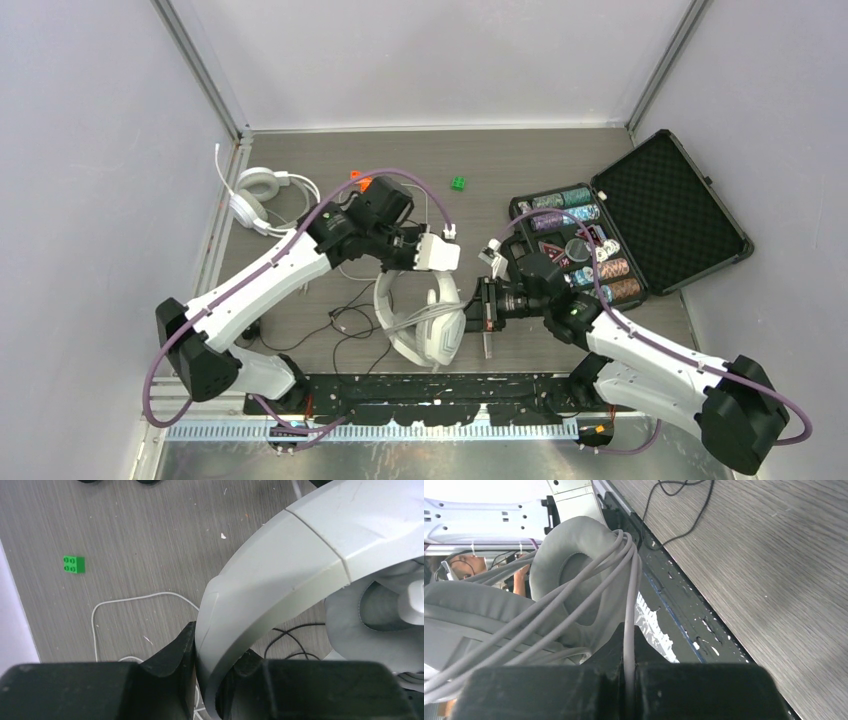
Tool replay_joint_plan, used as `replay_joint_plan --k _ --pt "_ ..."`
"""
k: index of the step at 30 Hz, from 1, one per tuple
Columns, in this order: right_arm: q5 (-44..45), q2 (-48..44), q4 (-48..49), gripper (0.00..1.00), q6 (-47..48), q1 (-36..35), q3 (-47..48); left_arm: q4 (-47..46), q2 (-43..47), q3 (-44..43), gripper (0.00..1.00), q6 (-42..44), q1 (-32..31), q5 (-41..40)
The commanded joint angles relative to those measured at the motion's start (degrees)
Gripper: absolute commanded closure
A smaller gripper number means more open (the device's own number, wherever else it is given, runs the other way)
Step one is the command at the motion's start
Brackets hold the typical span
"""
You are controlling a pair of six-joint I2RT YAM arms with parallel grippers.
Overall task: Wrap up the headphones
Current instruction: Wrap the headphones cable around the headphones.
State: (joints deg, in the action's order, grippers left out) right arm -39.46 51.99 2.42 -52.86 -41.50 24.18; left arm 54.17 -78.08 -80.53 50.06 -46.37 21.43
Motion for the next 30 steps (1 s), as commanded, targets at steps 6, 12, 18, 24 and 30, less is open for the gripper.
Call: replay_joint_plan --k 6,12,18,24,30 --pt "2.7 -1.8 3.9 0.94 -0.4 0.8 -2.2 -0.8 -1.8 3.8 1.00 4.0 -1.4 -1.9" --pt "-1.2 -1.3 10.0 0.88 -1.6 0.8 -3.6 -3.1 -1.6 4.4 1.00 3.0 -1.4 -1.3" --pt "-1.4 -2.3 11.6 0.99 -0.6 0.8 -4.7 -2.9 -1.2 4.1 1.00 2.6 -1.4 -1.1" --pt "-1.9 -1.8 12.2 0.93 -0.5 0.6 -5.5 -2.8 -0.7 4.0 1.00 2.5 -1.4 -1.3" --pt "-0.9 -2.1 11.3 0.99 -0.2 0.6 -5.5 -2.4 -2.3 3.2 1.00 2.4 -1.5 -1.8"
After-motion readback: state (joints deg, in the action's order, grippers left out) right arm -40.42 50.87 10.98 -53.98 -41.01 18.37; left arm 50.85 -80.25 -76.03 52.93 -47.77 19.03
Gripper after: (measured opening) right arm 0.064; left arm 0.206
